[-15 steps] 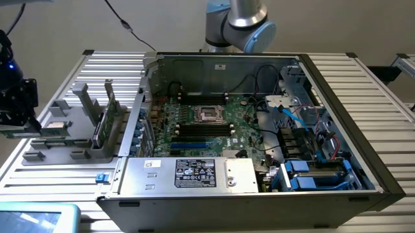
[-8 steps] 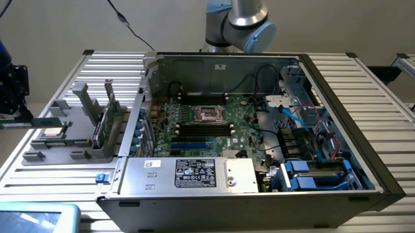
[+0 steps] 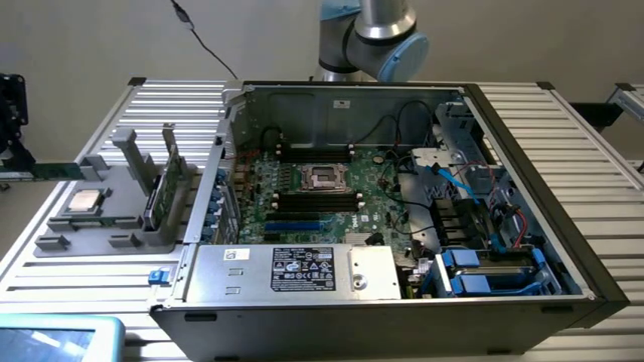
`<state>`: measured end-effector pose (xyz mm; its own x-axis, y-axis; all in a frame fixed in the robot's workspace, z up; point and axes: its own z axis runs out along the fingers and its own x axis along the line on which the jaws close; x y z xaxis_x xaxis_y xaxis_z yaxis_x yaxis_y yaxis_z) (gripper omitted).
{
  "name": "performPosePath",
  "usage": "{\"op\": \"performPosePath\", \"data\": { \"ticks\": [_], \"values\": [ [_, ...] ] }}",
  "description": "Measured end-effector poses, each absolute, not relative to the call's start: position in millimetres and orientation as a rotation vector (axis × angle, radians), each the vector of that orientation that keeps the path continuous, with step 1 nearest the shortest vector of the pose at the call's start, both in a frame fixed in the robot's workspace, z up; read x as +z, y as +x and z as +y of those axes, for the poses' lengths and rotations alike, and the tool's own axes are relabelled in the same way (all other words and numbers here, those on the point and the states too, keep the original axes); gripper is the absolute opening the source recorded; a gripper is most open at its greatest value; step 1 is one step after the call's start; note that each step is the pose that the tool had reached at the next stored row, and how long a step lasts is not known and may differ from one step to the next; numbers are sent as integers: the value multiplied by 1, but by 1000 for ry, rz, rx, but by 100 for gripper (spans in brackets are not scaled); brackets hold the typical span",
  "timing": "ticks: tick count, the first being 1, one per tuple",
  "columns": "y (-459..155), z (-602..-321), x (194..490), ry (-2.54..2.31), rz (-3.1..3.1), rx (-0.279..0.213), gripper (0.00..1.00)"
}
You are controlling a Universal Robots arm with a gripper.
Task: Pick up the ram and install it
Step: 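Pick up the ram and move it above insertion slot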
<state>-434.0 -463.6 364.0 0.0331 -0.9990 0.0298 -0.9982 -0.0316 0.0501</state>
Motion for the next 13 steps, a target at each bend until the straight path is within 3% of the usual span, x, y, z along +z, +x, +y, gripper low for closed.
{"op": "performPosePath", "data": {
  "ticks": [13],
  "values": [
    [-434,-464,415,2215,-2145,-23,11]
  ]
}}
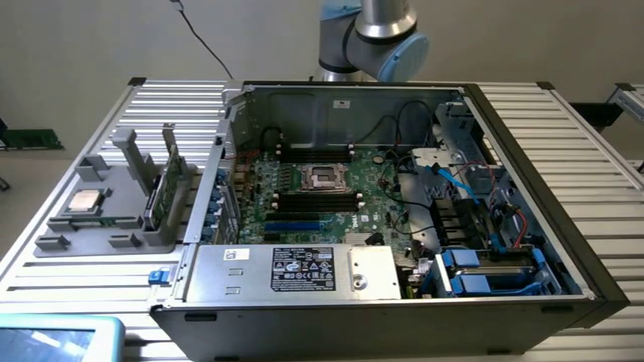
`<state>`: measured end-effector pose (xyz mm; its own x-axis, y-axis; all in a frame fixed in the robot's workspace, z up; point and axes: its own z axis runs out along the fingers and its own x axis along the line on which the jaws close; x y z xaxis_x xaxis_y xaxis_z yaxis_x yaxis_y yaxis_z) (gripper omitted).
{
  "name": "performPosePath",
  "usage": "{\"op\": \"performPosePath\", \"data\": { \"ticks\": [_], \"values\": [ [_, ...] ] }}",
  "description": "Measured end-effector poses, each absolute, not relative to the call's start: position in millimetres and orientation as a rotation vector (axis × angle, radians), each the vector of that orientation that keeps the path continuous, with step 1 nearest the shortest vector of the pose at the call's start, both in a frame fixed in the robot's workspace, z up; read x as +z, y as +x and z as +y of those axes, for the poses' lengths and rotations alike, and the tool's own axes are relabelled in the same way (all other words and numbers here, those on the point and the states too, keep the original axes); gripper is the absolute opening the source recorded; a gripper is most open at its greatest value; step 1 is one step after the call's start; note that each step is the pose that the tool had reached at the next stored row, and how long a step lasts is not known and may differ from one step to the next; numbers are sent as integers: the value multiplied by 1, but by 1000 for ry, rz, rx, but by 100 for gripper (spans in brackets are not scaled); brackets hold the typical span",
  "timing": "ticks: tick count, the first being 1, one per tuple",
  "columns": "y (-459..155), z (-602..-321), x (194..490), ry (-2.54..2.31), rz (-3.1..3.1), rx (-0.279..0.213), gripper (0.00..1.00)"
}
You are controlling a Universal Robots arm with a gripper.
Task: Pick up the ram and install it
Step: 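Pick up the ram and move it above insertion slot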
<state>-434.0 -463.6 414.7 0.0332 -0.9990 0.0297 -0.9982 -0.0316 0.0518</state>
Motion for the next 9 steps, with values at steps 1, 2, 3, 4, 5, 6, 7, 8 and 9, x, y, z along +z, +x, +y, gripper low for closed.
{"op": "performPosePath", "data": {
  "ticks": [1,2,3,4,5,6,7,8,9],
  "values": [
    [-434,-464,418,2215,-2145,-23,11],
    [-434,-464,421,2216,-2145,-23,11],
    [-434,-464,423,2215,-2145,-23,11],
    [-434,-464,423,2215,-2145,-23,11],
    [-434,-464,423,2216,-2145,-23,11],
    [-434,-464,423,2216,-2145,-23,11],
    [-434,-464,423,2216,-2145,-23,11],
    [-434,-464,423,2216,-2145,-23,11],
    [-433,-464,423,2215,-2145,-23,11]
  ]
}}
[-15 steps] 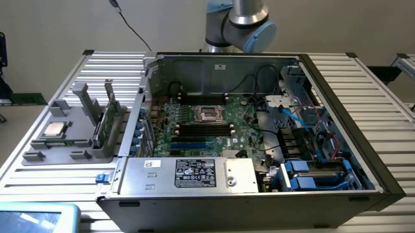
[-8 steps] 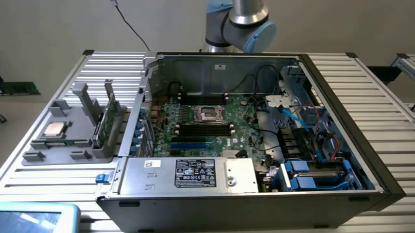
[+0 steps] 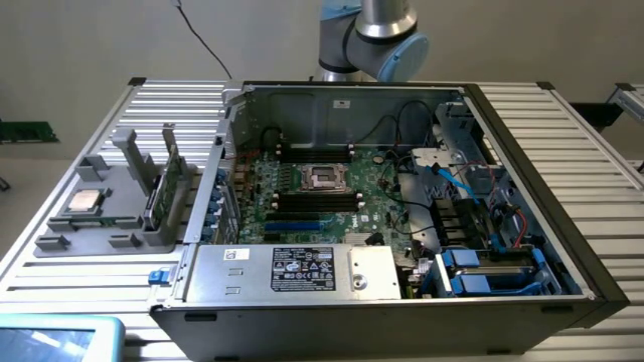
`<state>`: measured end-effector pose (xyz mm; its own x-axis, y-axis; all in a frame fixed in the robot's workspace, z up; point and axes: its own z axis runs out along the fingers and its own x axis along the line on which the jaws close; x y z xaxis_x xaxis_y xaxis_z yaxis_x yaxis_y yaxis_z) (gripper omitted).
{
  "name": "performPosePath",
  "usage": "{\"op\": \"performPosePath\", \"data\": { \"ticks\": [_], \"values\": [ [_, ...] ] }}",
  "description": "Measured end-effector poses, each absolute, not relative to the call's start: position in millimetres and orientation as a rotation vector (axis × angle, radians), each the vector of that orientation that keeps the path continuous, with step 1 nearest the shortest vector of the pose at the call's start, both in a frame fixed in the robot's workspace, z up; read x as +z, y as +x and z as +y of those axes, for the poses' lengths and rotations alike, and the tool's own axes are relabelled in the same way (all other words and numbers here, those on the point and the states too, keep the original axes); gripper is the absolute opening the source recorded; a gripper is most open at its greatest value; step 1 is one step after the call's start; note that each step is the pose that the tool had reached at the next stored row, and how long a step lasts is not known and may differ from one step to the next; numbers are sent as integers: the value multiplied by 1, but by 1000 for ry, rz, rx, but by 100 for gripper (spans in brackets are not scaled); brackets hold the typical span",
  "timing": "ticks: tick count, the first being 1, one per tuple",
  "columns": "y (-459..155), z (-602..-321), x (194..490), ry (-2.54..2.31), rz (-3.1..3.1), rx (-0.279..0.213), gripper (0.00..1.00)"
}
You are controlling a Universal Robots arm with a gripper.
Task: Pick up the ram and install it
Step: 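Pick up the ram and move it above insertion slot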
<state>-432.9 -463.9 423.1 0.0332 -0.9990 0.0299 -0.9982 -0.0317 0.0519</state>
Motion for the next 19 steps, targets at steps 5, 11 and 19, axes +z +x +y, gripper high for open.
{"op": "performPosePath", "data": {
  "ticks": [5,11,19],
  "values": [
    [-423,-464,423,2215,-2148,-26,11],
    [-398,-464,423,2221,-2153,-37,11],
    [-365,-467,423,2230,-2161,-57,11]
  ]
}}
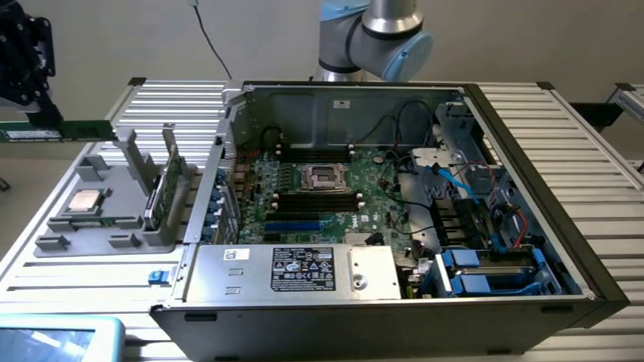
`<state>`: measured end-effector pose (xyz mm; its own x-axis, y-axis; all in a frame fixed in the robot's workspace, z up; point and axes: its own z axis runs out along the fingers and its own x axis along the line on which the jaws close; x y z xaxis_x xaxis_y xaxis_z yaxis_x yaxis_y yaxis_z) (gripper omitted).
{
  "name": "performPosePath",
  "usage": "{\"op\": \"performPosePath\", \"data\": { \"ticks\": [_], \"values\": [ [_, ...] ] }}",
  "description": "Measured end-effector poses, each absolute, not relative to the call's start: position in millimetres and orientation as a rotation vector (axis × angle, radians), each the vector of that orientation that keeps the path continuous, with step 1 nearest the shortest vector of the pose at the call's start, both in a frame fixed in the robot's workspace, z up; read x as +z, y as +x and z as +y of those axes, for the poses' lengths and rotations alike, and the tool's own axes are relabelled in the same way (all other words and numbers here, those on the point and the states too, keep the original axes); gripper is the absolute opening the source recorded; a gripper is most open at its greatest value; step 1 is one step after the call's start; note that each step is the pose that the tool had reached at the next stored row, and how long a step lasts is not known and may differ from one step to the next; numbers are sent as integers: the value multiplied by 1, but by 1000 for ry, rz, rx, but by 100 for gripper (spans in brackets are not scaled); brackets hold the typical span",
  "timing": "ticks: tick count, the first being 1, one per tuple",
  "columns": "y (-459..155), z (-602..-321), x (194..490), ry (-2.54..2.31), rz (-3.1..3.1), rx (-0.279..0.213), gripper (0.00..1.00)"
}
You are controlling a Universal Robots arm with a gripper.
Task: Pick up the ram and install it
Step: 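Pick up the ram and move it above insertion slot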
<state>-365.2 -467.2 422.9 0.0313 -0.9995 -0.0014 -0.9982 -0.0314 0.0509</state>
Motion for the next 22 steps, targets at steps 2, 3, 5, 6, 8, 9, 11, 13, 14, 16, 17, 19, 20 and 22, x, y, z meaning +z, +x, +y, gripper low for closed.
{"op": "performPosePath", "data": {
  "ticks": [2,3,5,6,8,9,11,13,14,16,17,19,20,22],
  "values": [
    [-357,-468,423,2233,-2163,-62,11],
    [-352,-468,423,2234,-2164,-64,11],
    [-343,-469,423,2237,-2167,-70,11],
    [-339,-470,423,2238,-2168,-73,11],
    [-330,-470,423,2241,-2170,-78,11],
    [-326,-471,423,2242,-2171,-81,11],
    [-317,-471,423,2244,-2174,-87,11],
    [-308,-472,423,2247,-2176,-92,11],
    [-303,-473,423,2249,-2177,-95,11],
    [-294,-473,423,2251,-2180,-101,11],
    [-290,-474,423,2253,-2181,-104,11],
    [-280,-474,423,2256,-2184,-111,11],
    [-276,-475,423,2258,-2185,-114,11],
    [-267,-475,423,2260,-2187,-121,11]
  ]
}}
